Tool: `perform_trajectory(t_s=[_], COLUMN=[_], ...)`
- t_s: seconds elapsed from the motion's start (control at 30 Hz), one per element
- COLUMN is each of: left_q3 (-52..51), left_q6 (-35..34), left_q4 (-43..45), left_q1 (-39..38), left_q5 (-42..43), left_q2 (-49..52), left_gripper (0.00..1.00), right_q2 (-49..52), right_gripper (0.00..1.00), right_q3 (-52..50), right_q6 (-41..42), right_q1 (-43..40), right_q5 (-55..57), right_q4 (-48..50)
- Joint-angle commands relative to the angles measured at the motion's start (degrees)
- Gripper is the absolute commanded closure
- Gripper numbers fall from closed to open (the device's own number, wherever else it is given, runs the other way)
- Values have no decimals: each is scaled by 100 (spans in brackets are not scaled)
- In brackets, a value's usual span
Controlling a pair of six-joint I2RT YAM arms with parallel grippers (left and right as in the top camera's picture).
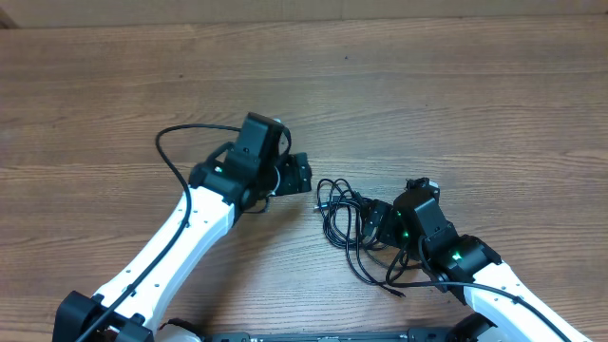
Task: Untangle cables
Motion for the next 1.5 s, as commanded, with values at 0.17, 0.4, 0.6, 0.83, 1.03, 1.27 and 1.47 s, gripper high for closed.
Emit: perform_trajectory(t_s=[0.17, 0.4, 0.6, 0.83, 1.03, 1.27, 1.47], left_q3=[-662, -1097, -1176, -1174, -1174, -1174, -1174], left_q6=[979, 1241, 1373, 1364, 1349, 1349, 1349], left_q4=[1128, 1971, 2564, 3195, 3283, 2868, 2973], left_q1=[-197, -254, -485, -717, -706, -800, -929], left_q5=[116, 525, 540, 555, 745, 1043, 750], left_q2=[-39, -37, 188, 1056, 1145, 1161, 1169], left_gripper=[16, 14, 10, 11, 15, 15, 38], right_q2=[17, 17, 17, 17, 17, 17, 17], right_gripper=[0, 0, 0, 0, 0, 0, 0], right_q3=[101, 101, 101, 101, 101, 101, 101], right_q6=[0, 0, 0, 0, 0, 0, 0], right_q1=[-17, -15, -15, -17, -17, -15, -17], right_q5=[96, 96, 96, 96, 96, 96, 96], right_q4=[17, 17, 17, 17, 17, 17, 17])
